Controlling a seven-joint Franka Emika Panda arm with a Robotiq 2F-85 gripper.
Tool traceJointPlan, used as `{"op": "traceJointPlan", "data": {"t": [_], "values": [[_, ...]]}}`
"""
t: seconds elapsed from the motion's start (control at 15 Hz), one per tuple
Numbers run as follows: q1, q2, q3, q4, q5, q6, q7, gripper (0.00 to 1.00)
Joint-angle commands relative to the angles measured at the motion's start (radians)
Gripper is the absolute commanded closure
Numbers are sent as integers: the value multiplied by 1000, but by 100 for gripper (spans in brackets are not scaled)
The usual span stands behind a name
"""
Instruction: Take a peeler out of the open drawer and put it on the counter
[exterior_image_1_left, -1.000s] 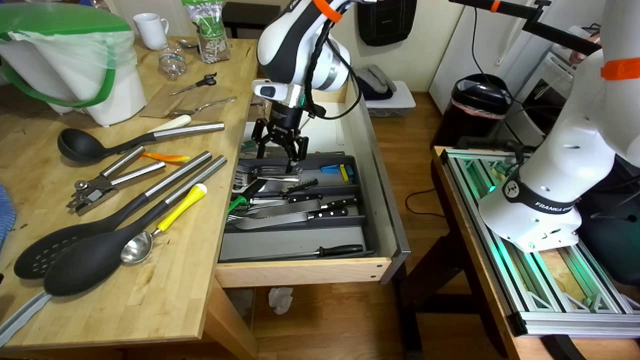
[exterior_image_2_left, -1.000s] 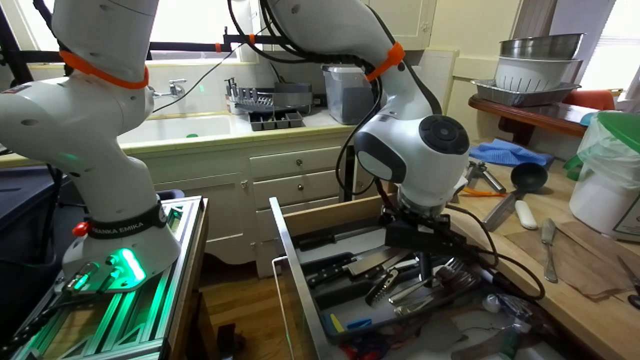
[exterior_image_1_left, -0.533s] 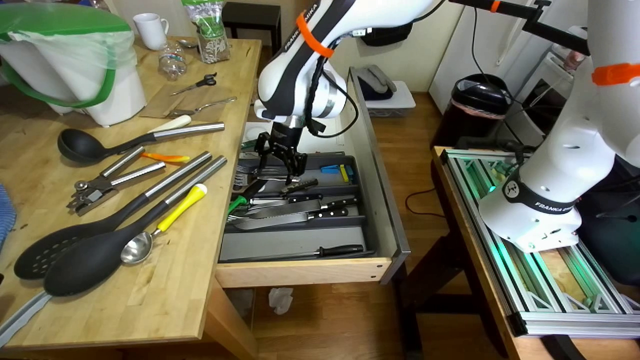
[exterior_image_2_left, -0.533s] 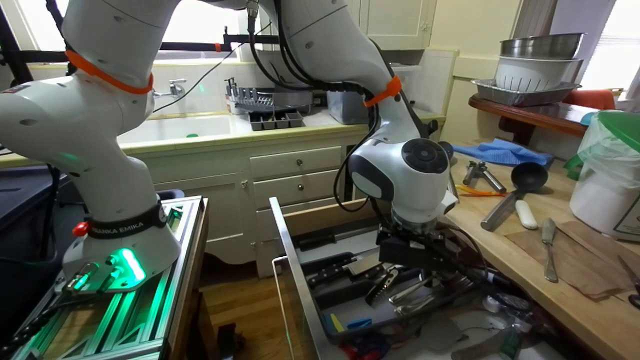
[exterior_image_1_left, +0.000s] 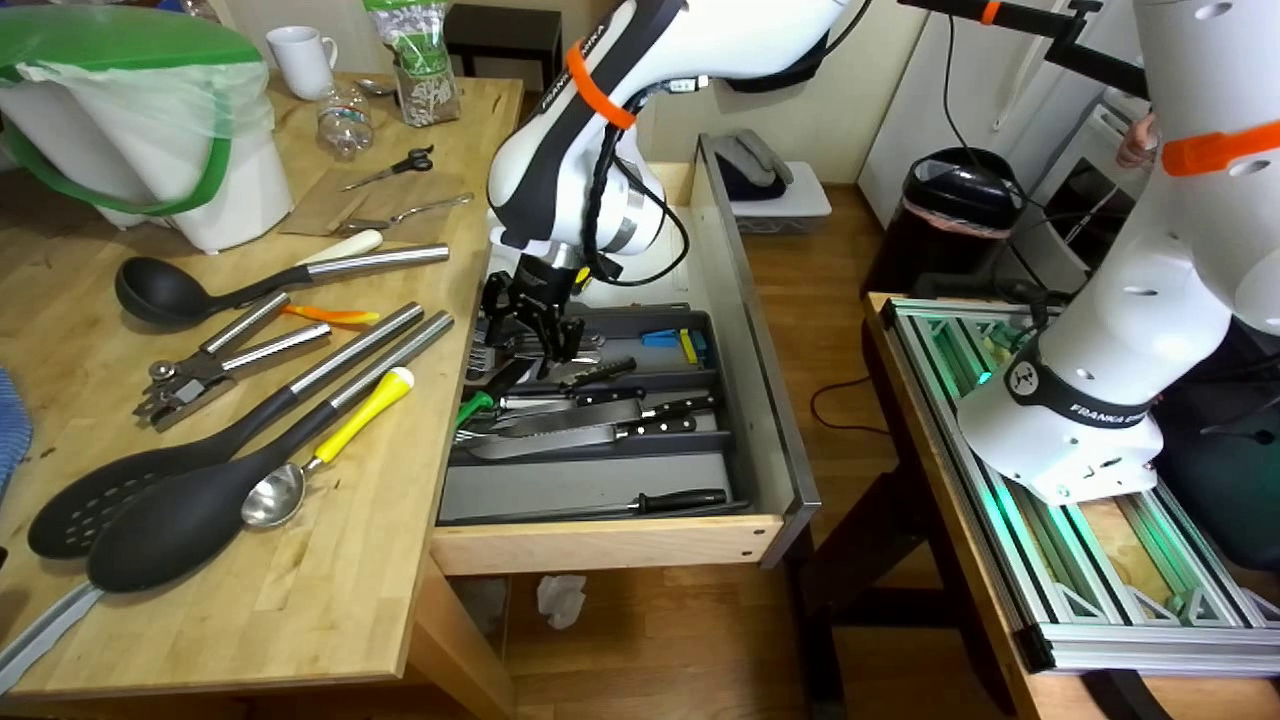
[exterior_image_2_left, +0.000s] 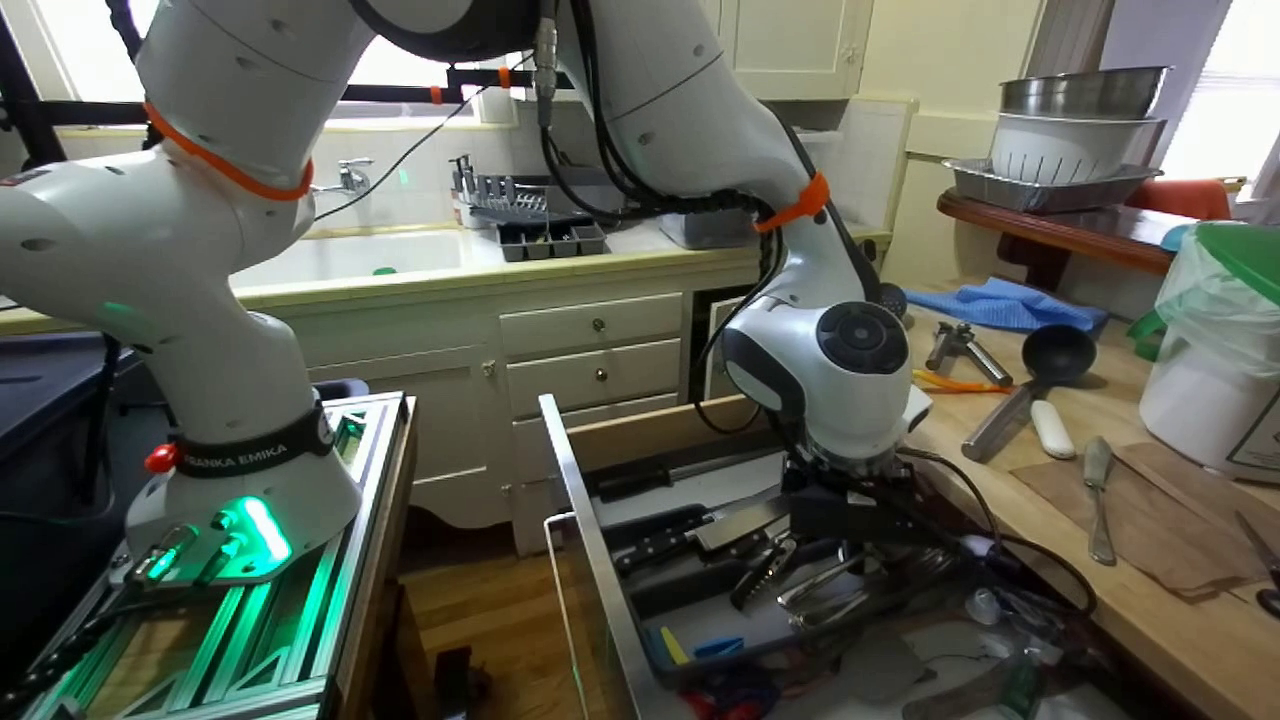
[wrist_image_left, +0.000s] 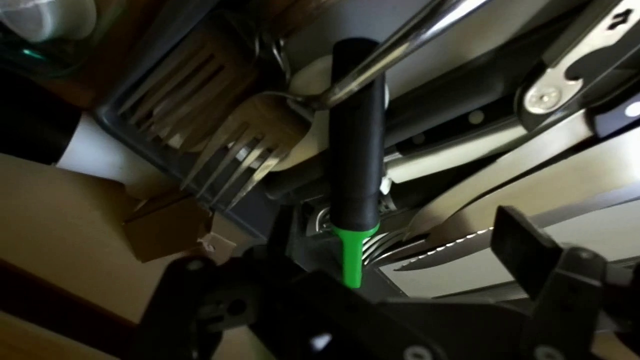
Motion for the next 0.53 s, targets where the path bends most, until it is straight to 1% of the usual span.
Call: {"op": "traceJointPlan", "data": {"t": [0.0,0.07,0.13,0.2,0.33,0.4,0.47], "values": [[-54,83,60,84,39,3,-95,0],[-59,95,66,94,32,-1,-97,1],[-62,109,72,107,31,-3,-101,10],[-64,122,76,119,27,-5,-104,16],[-70,133,85,129,27,-5,-105,36],[-71,137,88,130,27,-6,-104,43],[-73,140,91,133,27,-7,-105,49]]}}
